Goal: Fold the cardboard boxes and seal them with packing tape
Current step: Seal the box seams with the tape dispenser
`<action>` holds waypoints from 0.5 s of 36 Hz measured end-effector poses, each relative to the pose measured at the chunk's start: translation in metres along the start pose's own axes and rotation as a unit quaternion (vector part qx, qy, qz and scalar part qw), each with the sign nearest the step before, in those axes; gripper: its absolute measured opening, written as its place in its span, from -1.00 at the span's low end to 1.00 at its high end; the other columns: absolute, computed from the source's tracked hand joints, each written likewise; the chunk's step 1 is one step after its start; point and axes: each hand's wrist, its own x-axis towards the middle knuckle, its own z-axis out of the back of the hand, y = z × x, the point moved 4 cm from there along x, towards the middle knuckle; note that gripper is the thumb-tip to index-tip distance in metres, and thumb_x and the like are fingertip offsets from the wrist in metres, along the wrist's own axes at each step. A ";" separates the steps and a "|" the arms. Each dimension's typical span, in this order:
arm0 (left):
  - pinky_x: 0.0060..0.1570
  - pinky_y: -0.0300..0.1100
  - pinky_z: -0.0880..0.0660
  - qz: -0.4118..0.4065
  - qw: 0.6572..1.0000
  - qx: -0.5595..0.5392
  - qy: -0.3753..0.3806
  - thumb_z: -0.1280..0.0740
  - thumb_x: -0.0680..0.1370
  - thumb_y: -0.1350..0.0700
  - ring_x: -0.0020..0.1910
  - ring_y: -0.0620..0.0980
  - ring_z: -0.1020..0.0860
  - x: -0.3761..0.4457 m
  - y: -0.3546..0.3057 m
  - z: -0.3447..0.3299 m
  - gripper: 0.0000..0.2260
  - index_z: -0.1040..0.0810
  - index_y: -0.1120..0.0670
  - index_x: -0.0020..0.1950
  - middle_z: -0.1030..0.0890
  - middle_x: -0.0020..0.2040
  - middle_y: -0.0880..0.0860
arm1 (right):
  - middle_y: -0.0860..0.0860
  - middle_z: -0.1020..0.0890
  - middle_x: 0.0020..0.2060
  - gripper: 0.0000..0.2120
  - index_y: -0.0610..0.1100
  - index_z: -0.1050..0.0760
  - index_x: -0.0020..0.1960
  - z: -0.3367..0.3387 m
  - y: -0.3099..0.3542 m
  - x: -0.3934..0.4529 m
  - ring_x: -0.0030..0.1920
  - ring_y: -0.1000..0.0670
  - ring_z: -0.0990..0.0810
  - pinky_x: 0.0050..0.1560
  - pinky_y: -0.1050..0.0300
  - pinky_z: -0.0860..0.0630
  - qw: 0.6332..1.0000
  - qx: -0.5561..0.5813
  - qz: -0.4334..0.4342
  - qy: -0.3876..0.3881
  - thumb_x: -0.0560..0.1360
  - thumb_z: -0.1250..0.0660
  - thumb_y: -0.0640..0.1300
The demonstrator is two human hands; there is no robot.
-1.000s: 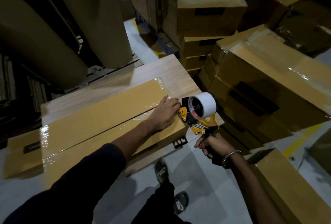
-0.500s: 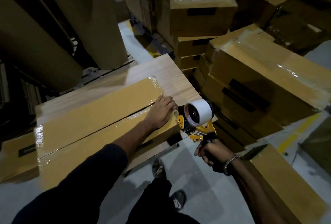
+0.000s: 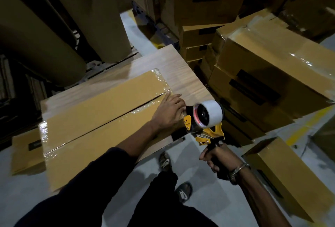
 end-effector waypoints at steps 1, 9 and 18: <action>0.64 0.16 0.04 0.001 1.000 0.001 0.001 -0.17 0.72 0.01 0.53 0.05 -0.38 0.000 0.000 0.000 -0.76 -0.62 0.01 0.17 -0.63 0.23 -0.02 | -0.15 -0.42 -0.52 -0.82 -0.41 -0.62 -0.15 0.001 -0.004 0.000 -0.59 -0.07 -0.25 -0.47 0.18 -0.20 1.000 0.003 0.001 0.001 0.36 -0.29 -0.33; 0.65 0.16 0.05 0.016 1.000 0.014 0.007 -0.05 0.74 -0.05 0.52 0.05 -0.39 -0.002 -0.001 -0.001 -0.61 -0.62 0.08 0.22 -0.64 0.24 0.02 | -0.14 -0.39 -0.51 -0.78 -0.40 -0.62 -0.12 -0.011 -0.001 0.008 -0.57 -0.07 -0.24 -0.45 0.17 -0.20 0.999 0.039 -0.033 0.012 0.43 -0.20 -0.39; 0.64 0.19 0.00 0.012 0.999 0.035 -0.001 -0.09 0.76 -0.06 0.52 0.06 -0.38 -0.003 -0.008 -0.001 -0.64 -0.64 0.05 0.16 -0.64 0.20 0.01 | -0.05 -0.34 -0.49 -0.75 -0.30 -0.64 -0.11 -0.019 -0.009 0.004 -0.60 0.04 -0.21 -0.44 0.23 -0.15 0.979 0.103 -0.139 0.108 0.47 -0.17 -0.38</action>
